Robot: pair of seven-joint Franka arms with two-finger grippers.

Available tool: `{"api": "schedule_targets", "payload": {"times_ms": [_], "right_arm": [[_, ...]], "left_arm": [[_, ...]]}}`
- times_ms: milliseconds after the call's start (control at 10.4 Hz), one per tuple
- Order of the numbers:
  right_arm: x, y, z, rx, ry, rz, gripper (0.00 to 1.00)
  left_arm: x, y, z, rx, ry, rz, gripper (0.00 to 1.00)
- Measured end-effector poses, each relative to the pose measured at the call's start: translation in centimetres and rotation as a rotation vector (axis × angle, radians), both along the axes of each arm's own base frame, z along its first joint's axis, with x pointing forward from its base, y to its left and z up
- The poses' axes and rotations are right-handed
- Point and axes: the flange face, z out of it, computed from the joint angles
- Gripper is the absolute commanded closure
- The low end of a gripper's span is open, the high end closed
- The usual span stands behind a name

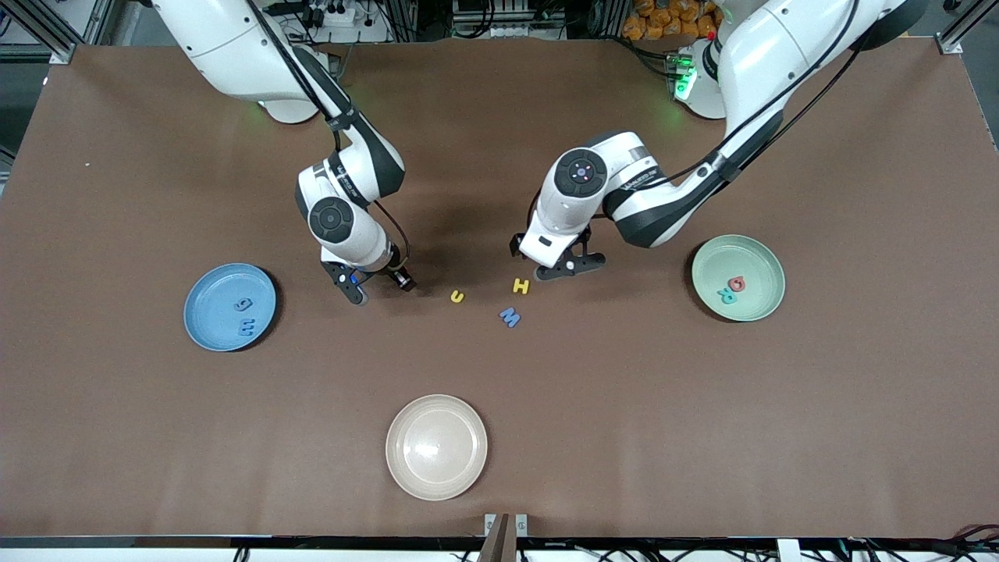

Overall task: Sort upper and lower case letters into plates
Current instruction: 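Move the right gripper to the pink M while the left gripper reaches the yellow H, then grasp the pink M with the right gripper and carry it to the blue plate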

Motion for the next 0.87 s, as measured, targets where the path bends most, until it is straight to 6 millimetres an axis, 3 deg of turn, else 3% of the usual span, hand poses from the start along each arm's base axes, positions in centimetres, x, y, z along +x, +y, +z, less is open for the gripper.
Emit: {"api": "schedule_targets", "payload": {"times_ms": [193, 483, 676, 869], "right_arm": [[-0.2, 0.1, -0.2, -0.001, 0.002, 0.003, 0.27], [-0.5, 0.4, -0.5, 0.001, -0.001, 0.009, 0.28], [-0.6, 0.6, -0.8, 0.001, -0.001, 0.013, 0.39], [-0.6, 0.8, -0.7, 0.005, -0.01, 0.014, 0.66]], "left_arm": [[-0.6, -0.8, -1.7, 0.012, -0.008, -0.01, 0.0], [-1.0, -1.7, -1.9, 0.01, -0.013, 0.009, 0.0], [-2.2, -2.8, -3.0, 0.038, -0.02, -0.017, 0.0], [-3.5, -4.4, -5.3, 0.104, -0.07, -0.063, 0.0]]}}
